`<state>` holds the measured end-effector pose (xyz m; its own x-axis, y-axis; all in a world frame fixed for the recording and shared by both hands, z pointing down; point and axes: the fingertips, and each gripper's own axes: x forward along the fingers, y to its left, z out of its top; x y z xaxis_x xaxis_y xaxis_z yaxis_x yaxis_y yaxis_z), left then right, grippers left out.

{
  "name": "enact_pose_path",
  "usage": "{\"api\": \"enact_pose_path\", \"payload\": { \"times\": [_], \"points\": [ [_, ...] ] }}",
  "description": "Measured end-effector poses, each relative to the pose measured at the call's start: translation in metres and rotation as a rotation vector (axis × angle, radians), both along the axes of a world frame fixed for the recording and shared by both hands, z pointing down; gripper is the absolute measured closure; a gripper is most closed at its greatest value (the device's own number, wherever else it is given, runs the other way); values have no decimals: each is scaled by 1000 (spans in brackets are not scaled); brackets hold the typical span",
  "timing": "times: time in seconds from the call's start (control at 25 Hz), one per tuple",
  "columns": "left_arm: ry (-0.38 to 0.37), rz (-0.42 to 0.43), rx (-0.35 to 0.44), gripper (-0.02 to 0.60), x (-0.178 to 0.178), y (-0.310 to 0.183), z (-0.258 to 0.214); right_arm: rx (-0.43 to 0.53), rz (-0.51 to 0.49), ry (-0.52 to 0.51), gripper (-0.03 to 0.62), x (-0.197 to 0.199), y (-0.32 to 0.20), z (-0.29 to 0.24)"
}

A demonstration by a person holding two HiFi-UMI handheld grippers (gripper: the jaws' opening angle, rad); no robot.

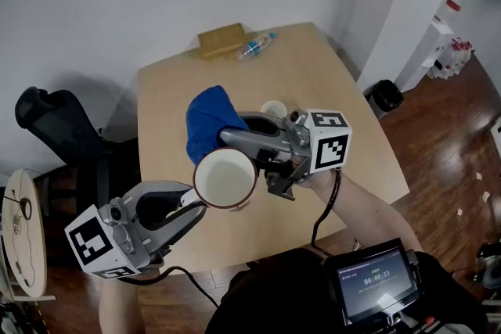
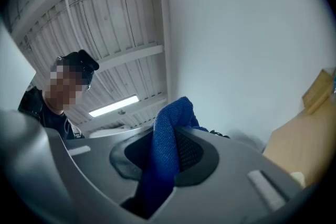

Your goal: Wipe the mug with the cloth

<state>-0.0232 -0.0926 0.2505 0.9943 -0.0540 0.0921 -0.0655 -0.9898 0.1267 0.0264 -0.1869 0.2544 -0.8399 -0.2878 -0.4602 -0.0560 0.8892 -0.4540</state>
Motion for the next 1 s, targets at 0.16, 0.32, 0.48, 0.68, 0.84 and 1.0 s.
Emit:
{"api": "enact_pose_path", "payload": {
  "times": [0.16,0.32,0.48,0.68,0.84,1.0],
  "points": [
    [-7,-262,-1,520,-23,-19,37,-31,180,47,508,56,5,22],
    [-95,-525,-2,520,-47,-30,118,-124,326,259,508,86,13,84],
    [-202,-712,-10,520,-66,-33,207,-235,437,487,508,92,28,159],
    [-263,-886,-19,520,-81,-34,274,-360,524,795,508,88,42,248],
    [-315,-930,-60,520,-80,-37,318,-486,512,943,508,77,45,320],
    [-357,-928,-57,520,-78,-40,357,-494,533,1134,507,74,45,375]
  ]
}}
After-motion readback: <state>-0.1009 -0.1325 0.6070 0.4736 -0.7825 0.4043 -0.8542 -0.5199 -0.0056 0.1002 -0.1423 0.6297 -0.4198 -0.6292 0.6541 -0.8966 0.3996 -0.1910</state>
